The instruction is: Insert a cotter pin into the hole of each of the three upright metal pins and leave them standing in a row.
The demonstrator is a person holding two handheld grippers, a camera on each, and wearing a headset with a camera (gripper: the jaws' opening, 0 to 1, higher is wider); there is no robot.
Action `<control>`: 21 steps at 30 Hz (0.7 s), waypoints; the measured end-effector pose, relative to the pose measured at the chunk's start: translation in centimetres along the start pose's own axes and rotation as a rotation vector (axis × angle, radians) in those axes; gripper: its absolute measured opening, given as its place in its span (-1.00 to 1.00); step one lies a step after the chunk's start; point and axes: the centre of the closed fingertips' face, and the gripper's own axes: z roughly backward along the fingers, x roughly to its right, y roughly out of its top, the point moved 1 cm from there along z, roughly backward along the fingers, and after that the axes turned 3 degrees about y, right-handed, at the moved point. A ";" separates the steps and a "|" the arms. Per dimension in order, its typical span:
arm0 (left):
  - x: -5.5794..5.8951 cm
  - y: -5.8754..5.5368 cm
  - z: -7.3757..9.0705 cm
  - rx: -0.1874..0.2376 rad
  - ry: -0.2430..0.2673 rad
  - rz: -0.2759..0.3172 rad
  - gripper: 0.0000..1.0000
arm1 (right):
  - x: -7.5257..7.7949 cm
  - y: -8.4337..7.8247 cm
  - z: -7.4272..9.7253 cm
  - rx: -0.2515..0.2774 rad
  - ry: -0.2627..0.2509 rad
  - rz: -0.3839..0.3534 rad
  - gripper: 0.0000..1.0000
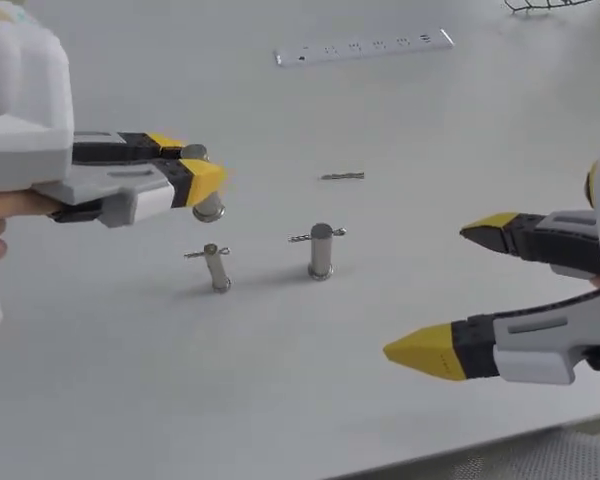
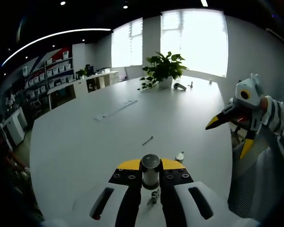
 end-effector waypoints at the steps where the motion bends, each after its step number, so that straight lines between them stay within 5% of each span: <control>1: 0.4 -0.1 0.0 -0.002 -0.006 -0.005 -0.81 | 0.0 0.0 0.0 0.000 0.001 0.000 0.69; 10: 3.7 -0.9 -0.4 0.024 -0.056 0.060 -0.81 | -0.1 0.2 0.0 -0.001 0.005 0.006 0.69; 11: 4.7 -1.3 -0.3 0.026 -0.061 0.049 -0.81 | -0.1 0.1 0.0 -0.001 0.006 0.005 0.69; 21: 6.9 -4.4 -1.6 -0.021 -0.078 0.045 -0.81 | -0.3 0.0 0.0 0.005 0.007 0.003 0.67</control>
